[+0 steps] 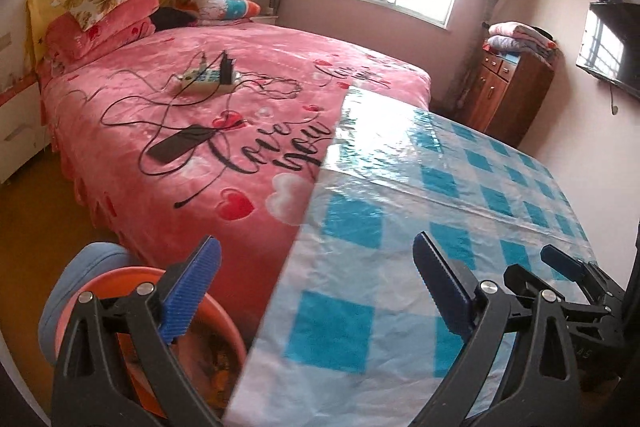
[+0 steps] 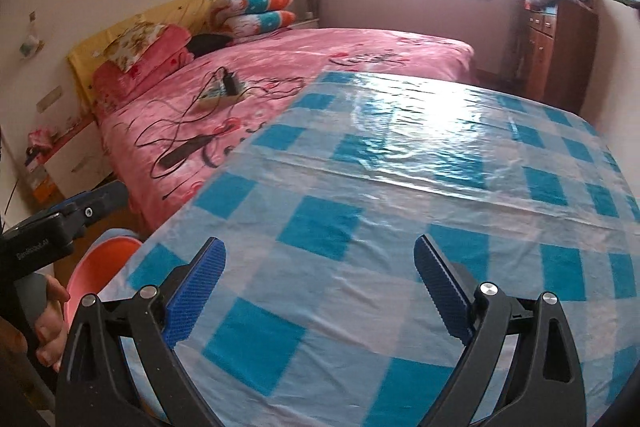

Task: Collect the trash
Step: 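Move both open tools back over the cleared checked table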

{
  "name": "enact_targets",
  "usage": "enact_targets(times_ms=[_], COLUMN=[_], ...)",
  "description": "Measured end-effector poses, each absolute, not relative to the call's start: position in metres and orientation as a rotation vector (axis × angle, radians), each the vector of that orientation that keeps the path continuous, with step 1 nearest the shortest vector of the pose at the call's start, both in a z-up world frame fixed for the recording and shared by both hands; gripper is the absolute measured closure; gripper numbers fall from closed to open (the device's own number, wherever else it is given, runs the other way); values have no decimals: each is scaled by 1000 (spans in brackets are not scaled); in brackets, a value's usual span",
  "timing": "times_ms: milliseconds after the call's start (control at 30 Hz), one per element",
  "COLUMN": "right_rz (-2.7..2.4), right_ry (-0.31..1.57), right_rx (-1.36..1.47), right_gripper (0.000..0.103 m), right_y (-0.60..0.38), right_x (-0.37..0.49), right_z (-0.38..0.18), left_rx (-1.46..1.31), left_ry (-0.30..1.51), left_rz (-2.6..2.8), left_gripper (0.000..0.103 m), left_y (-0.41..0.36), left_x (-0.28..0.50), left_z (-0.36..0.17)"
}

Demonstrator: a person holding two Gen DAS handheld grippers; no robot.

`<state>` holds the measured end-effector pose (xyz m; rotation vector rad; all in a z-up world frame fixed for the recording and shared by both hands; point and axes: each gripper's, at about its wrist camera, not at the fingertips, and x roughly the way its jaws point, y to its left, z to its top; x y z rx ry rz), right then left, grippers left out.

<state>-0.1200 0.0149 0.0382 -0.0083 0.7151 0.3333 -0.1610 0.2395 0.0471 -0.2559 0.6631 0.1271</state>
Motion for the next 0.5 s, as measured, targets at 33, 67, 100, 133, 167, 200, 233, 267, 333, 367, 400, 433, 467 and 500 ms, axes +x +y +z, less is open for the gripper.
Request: enact_targets(times_ms=[33, 67, 100, 133, 167, 200, 233, 267, 333, 367, 400, 433, 467, 500], right_rz=[321, 314, 308, 298, 290, 281, 273, 267, 248, 240, 230, 224, 215, 209], right_ry=[713, 712, 710, 707, 706, 704, 702, 700, 693, 689, 685, 682, 678, 675], right_rx=[0, 6, 11, 20, 24, 28, 30, 31, 33, 32, 31, 31, 32, 32], right_gripper=[9, 9, 9, 9, 9, 9, 9, 9, 9, 9, 9, 9, 9, 9], right_y=[8, 3, -2, -9, -13, -17, -22, -24, -33, -36, -40, -43, -47, -50], right_x=[-119, -119, -119, -118, -118, -118, -118, -119, -119, -119, -120, -120, -120, -120], right_z=[38, 38, 39, 39, 39, 39, 39, 39, 39, 40, 40, 40, 40, 40], left_rx=[-251, -244, -236, -229, -223, -216, -213, -210, -206, -206, -205, -204, -204, -204], left_ry=[661, 657, 655, 655, 656, 657, 658, 660, 667, 672, 677, 680, 682, 684], left_rz=[125, 120, 113, 108, 101, 92, 86, 78, 64, 57, 49, 43, 36, 26], left_gripper=[6, 6, 6, 6, 6, 6, 6, 6, 6, 6, 6, 6, 6, 6], left_y=[236, 231, 226, 222, 218, 212, 207, 202, 193, 190, 184, 180, 177, 171], left_x=[-159, -157, -155, -153, -151, -148, -147, -144, -140, -138, -135, -133, -131, -129], left_z=[48, 49, 50, 50, 51, 51, 52, 52, 51, 50, 49, 49, 48, 49])
